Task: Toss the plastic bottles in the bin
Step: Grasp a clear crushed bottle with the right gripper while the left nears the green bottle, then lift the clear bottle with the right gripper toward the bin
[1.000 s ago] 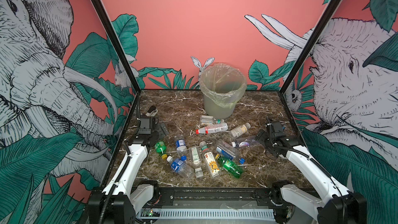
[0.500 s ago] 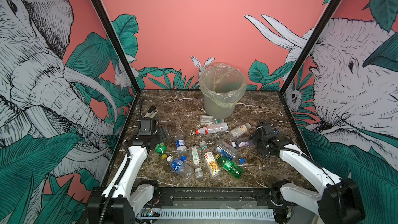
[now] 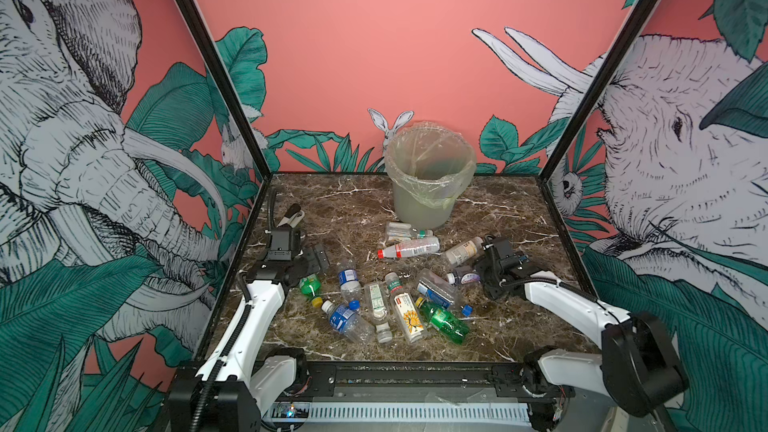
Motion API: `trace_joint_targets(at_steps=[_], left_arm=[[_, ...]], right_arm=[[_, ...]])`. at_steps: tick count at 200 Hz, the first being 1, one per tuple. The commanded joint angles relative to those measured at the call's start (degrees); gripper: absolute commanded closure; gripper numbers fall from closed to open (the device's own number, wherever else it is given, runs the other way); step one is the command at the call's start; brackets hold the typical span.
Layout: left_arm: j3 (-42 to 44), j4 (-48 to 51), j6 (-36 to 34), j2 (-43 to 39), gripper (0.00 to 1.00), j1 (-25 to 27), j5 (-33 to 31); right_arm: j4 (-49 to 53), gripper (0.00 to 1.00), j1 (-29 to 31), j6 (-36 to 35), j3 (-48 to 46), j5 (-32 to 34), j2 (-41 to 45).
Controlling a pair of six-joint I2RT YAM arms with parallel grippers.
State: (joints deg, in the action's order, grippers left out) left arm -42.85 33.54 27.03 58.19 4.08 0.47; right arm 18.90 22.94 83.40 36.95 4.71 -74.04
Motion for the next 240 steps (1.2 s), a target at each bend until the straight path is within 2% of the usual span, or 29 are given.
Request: trace_joint_targets(at_steps=[1,66,125,130,136,139,145,154,172,217,240], left_arm=[[-1.51,1.3,0.64,0.08,0.01,0.14,0.47],[-0.36,1.55,1.32,0.2,0.01,0.14,0.61],[0.66,1.18,1.62,0.38,0.01,0.19,0.9],[0.75,1.14,1.71,0.38,0.01,0.14,1.04],[0.84,1.18,1.7,0.5,0.01,0.14,1.11],[0.84,1.18,1.79,0.5,0.01,0.14,1.12],[0.92,1.1,1.9,0.56,0.01,0.12,1.17],[0.99,0.99,2.07,0.57,0.01,0.15,1.28],[1.45,0.29,2.33,0.53,0.01,0.14,1.52],[1.19,-0.12,2.33,0.55,0.01,0.15,1.15],[1.1,0.18,2.51,0.23,0.01,0.14,1.33]], right_arm=[[-1.84,0.19,0.4,3.56,1.26,0.99,-1.66],[-2.65,0.22,0.42,5.24,-0.45,3.71,-3.19],[-2.42,0.3,-0.73,4.64,-2.36,4.68,-3.93],[-2.54,0.33,-1.08,4.63,-2.8,4.48,-3.87],[-3.12,0.42,-1.51,4.32,-3.35,4.1,-3.55],[-4.1,0.5,-1.92,3.75,-3.89,3.66,-3.41],[-6.13,0.55,-2.39,2.51,-4.71,3.11,-3.04],[-8.51,0.55,-3.07,-0.46,-4.99,1.98,-2.74],[-4.19,0.55,-3.47,-3.43,-3.16,3.11,-1.81],[-8.03,0.56,-6.46,-4.37,-6.28,0.31,2.86],[-7.62,0.56,-7.98,-7.44,-6.38,-1.49,4.9]])
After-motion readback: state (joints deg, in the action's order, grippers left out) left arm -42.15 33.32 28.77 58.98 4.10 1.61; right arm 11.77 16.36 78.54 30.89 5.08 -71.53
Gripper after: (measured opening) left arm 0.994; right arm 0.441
